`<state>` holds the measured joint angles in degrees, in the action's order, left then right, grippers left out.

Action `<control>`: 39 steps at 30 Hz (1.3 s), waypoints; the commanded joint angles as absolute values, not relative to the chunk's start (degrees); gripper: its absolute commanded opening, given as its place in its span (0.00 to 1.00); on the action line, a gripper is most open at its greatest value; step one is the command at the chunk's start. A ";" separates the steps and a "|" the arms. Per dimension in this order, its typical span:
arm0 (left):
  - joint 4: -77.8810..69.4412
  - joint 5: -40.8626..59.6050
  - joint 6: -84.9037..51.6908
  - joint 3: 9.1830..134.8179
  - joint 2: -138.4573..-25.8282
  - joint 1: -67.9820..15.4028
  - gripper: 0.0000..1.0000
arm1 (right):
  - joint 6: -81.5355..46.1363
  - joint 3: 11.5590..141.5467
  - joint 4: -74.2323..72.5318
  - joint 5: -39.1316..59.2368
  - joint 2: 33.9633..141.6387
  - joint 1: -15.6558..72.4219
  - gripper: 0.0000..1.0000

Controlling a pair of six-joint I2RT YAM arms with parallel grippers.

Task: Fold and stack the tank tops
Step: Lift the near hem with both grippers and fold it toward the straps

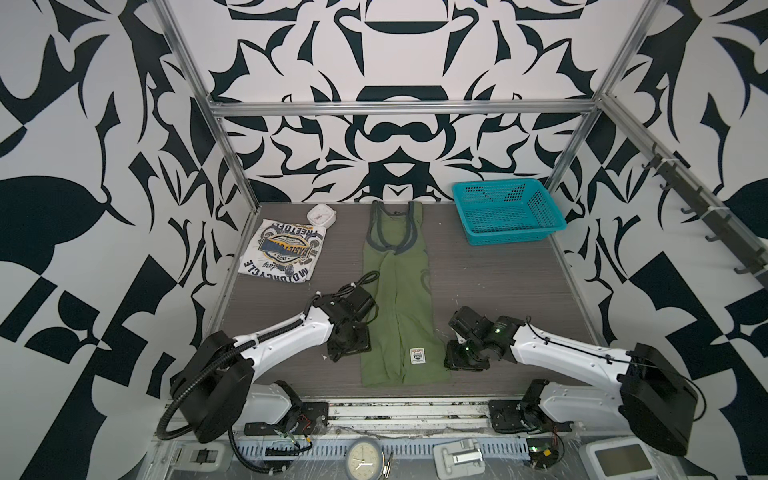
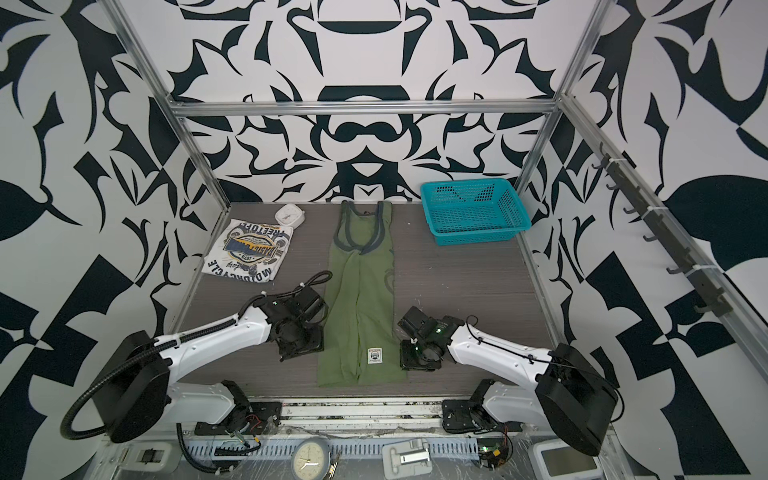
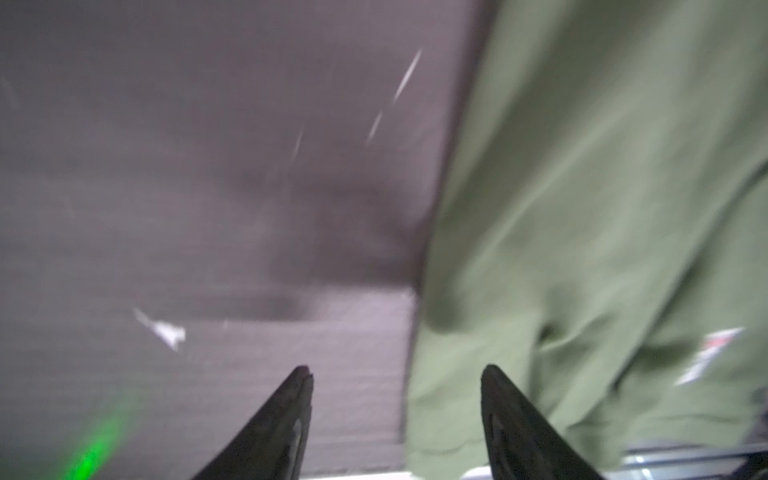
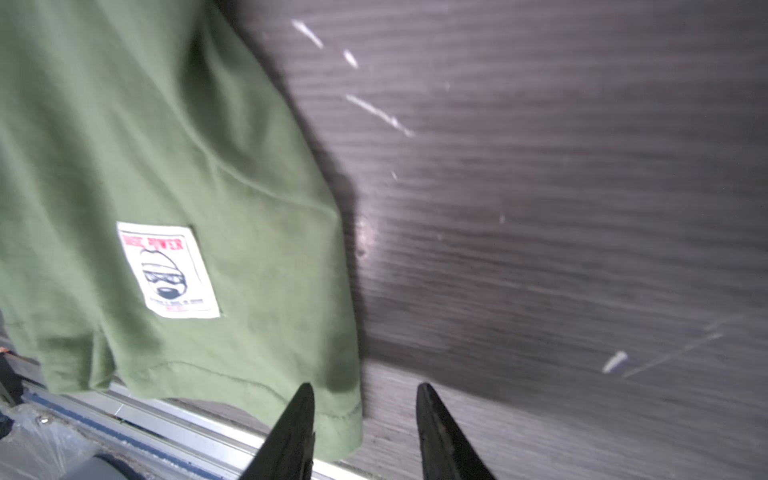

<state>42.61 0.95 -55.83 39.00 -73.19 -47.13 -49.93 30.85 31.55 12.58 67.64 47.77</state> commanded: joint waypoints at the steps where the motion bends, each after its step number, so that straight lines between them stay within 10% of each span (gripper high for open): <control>1: 39.66 4.69 -65.94 36.15 -69.28 -51.42 0.68 | -53.17 28.72 28.75 14.98 65.32 47.99 0.43; 9: 32.81 7.06 -71.37 33.22 -74.02 -58.84 0.67 | -55.72 25.26 23.54 17.69 66.64 48.08 0.42; 22: 38.91 1.24 -70.43 39.53 -69.59 -61.04 0.13 | -56.69 28.95 27.03 17.84 62.44 49.04 0.00; 29: 42.29 -3.71 -69.34 43.49 -62.59 -60.92 0.03 | -57.88 33.74 28.86 19.37 59.16 49.01 0.00; 39: 38.38 -0.10 -50.89 61.57 -75.23 -39.32 0.03 | -43.42 56.04 28.34 20.96 72.44 33.62 0.00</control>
<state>39.70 -1.10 -58.70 56.95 -69.97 -44.23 -50.13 51.13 30.68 19.97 67.99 38.13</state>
